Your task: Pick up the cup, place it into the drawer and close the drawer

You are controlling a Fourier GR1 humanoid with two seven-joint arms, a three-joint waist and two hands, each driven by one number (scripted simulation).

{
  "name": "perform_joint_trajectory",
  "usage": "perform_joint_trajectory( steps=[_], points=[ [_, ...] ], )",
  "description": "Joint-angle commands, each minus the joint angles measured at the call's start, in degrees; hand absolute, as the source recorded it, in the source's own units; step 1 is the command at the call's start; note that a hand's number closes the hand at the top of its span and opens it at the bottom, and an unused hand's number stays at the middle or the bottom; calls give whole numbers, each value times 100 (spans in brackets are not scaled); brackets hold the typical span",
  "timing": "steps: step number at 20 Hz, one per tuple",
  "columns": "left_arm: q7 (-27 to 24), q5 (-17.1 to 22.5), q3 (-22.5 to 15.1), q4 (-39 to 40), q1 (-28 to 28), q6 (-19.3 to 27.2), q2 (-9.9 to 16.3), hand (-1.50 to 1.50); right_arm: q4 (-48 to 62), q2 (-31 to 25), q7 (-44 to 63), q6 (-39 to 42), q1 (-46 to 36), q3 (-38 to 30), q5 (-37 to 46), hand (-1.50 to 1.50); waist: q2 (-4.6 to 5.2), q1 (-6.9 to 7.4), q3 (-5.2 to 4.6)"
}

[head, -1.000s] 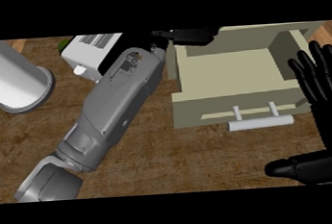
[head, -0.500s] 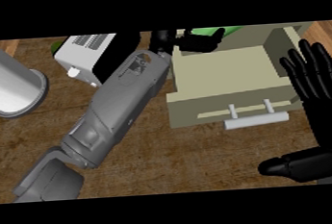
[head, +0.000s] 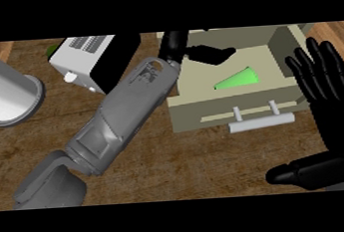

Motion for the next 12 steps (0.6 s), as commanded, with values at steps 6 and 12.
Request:
perform_joint_trajectory(
  steps=[6,12],
  points=[
    [-562,789,-47,-659,257,-41,0,-150,155,16,43,58,-113,-138,-346,-150,-24,108,-5],
    [-1132,1181,431,-665,179,-504,0,-150,-344,11,347,100,193,-134,-698,-150,-83,340,-10]
  ],
)
